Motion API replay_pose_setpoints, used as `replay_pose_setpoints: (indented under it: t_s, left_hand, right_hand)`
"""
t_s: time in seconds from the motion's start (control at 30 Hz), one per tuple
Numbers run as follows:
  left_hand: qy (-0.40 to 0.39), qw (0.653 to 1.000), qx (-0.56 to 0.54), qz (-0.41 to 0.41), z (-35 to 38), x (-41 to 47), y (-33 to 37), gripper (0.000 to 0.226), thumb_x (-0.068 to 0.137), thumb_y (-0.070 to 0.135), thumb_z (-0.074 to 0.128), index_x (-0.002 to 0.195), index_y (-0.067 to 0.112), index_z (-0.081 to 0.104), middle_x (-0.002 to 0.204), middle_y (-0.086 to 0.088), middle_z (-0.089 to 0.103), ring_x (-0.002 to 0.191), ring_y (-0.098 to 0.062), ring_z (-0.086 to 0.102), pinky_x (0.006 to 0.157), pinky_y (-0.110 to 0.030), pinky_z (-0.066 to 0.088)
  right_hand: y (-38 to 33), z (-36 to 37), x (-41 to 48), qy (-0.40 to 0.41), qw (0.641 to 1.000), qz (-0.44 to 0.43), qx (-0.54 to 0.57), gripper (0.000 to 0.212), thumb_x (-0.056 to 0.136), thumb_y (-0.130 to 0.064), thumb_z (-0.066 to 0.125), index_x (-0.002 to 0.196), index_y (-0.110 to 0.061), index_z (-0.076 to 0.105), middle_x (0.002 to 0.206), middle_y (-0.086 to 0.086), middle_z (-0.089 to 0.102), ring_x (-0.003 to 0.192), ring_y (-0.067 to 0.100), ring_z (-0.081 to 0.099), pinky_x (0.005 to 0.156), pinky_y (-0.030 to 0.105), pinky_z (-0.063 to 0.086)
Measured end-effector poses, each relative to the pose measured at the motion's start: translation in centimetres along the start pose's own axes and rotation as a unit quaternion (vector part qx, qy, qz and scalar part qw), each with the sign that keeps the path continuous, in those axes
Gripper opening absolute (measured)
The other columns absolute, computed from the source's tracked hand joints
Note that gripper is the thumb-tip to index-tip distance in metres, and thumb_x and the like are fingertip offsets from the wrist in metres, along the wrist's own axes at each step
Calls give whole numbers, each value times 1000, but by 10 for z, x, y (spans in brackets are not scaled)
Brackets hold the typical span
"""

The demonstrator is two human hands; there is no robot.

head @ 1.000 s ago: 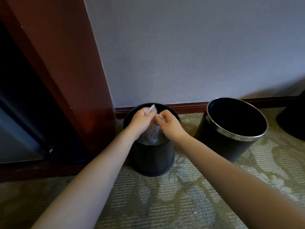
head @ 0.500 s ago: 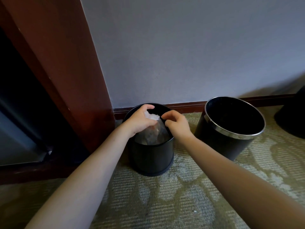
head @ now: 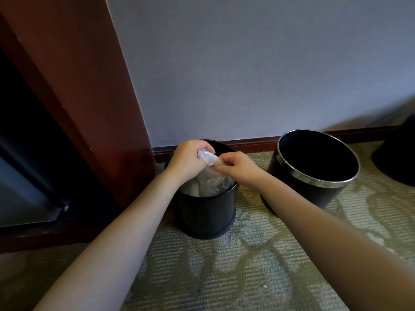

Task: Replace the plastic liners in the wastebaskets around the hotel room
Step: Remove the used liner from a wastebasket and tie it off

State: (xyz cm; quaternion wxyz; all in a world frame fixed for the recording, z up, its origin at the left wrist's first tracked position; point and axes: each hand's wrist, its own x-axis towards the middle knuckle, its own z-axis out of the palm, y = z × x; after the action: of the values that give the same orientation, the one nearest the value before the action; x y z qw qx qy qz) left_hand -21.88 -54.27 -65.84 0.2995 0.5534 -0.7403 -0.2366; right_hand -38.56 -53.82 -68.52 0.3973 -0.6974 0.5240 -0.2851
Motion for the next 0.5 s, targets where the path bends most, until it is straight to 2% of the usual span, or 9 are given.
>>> replay_pose_setpoints:
  t_s: [0.07, 0.13, 0.2, 0.27, 0.37, 0.43, 0.5]
  left_hand:
    - [50, 996, 40, 60, 4, 0, -6, 16, 73, 6, 70, 86, 14, 72, 94, 3, 63, 87, -21, 60, 76, -40, 50]
    - [105, 985, 84, 107, 5, 0, -10, 15, 70, 5, 73, 84, 10, 72, 96, -2, 55, 87, -22, 54, 71, -40, 48]
    - [155, 969, 128, 141, 7, 1, -12, 17, 67, 6, 77, 83, 10, 74, 85, -4, 47, 78, -24, 50, 59, -37, 44]
    - [174, 963, 135, 156, 7, 1, -11, 18, 65, 8, 77, 83, 11, 74, 75, -5, 49, 67, -27, 54, 52, -32, 41]
    - [176, 964, 101, 173, 7, -1, -9, 16, 69, 10, 74, 85, 13, 74, 73, -5, 59, 63, -27, 59, 51, -31, 45]
    - [175, 962, 91, 192, 6, -1, -8, 23, 67, 6, 73, 89, 12, 74, 76, -4, 62, 66, -25, 60, 54, -30, 45]
    - [171, 958, 93, 213, 6, -1, -5, 25, 68, 8, 71, 93, 11, 74, 79, -4, 65, 70, -23, 61, 59, -29, 45]
  right_hand:
    - [-1, -1, 1, -6, 1000, -10, -5, 21, 88, -12, 65, 75, 4, 58, 68, 5, 48, 68, 16, 45, 67, 31, 34]
    - [0, -2, 2, 5, 1000, -22, -19, 23, 87, -11, 65, 71, 3, 57, 66, 4, 46, 66, 15, 44, 66, 31, 34]
    - [1, -4, 1, 9, 999, -37, -28, 22, 85, -13, 66, 72, 2, 59, 66, 4, 48, 67, 13, 46, 67, 31, 37]
    - [0, -6, 1, 9, 999, -36, 21, 17, 82, -19, 66, 74, -5, 64, 71, 4, 55, 71, 13, 51, 70, 33, 41]
    - [-8, -10, 1, 81, 981, 10, 174, 9, 92, -22, 59, 97, -16, 65, 88, 2, 65, 79, 14, 59, 72, 27, 47]
    - [-12, -18, 2, 125, 974, 6, 187, 18, 98, -14, 52, 113, -16, 61, 101, 3, 63, 76, 12, 60, 70, 22, 48]
    - [-12, -23, 3, 110, 980, -19, 166, 30, 98, -6, 51, 125, -14, 59, 108, 2, 62, 80, 8, 60, 69, 13, 47]
